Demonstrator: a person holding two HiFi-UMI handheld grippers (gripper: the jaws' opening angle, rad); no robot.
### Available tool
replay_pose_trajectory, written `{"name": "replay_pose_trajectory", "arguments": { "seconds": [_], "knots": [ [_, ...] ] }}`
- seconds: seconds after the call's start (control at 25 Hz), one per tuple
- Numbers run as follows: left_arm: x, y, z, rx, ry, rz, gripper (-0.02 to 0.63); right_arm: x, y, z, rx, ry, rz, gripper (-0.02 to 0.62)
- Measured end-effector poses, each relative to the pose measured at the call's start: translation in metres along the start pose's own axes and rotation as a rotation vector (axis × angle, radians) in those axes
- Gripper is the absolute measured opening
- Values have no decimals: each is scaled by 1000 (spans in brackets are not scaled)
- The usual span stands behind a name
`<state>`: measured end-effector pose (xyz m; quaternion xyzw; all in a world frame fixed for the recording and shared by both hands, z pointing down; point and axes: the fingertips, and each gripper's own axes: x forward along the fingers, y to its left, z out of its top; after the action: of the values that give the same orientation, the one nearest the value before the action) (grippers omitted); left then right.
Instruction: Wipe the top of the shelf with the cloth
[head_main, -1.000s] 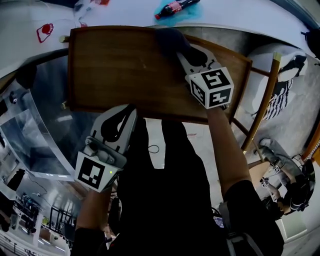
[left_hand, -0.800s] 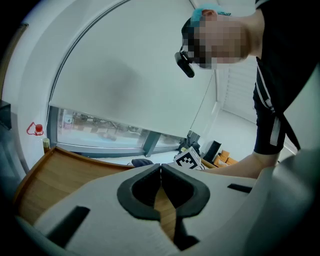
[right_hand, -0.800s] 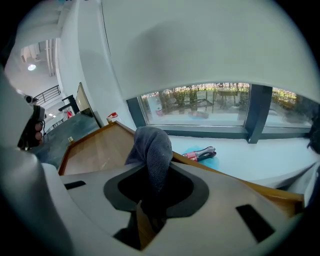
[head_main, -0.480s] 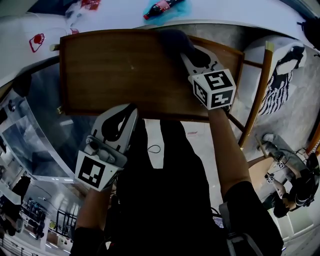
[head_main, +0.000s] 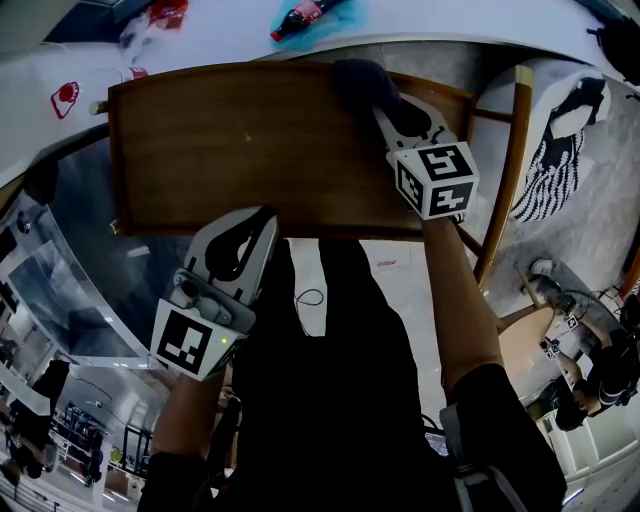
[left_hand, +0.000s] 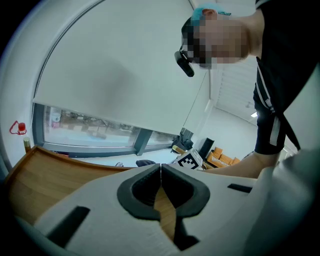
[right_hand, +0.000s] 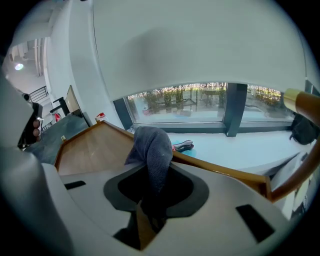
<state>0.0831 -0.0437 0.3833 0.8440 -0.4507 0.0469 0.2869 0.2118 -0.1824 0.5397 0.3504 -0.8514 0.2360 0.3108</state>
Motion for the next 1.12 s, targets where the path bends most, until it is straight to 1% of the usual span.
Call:
{"name": "replay_pose_trajectory", "arguments": {
  "seconds": [0.28, 0.44, 0.56, 0.68, 0.84, 1.12],
  "knots": [
    [11, -11, -4, 10, 16, -27, 25, -13, -19, -9, 12, 0, -40, 94],
    [16, -16, -5, 13, 22, -37, 25, -21, -31, -14, 19, 10, -77, 94],
    [14, -15, -2, 12, 19, -37, 25, -24, -37, -16, 14, 22, -102, 94],
    [8, -12, 2, 10, 9, -30, 25, -27, -35, -11, 5, 19, -108, 94],
    [-13, 1, 9, 5, -14, -5, 25, -27, -9, 7, -13, -7, -82, 92],
    [-76, 45, 13, -14, -56, 78, 25, 13, 92, 39, -82, -20, 44, 92]
  ]
}}
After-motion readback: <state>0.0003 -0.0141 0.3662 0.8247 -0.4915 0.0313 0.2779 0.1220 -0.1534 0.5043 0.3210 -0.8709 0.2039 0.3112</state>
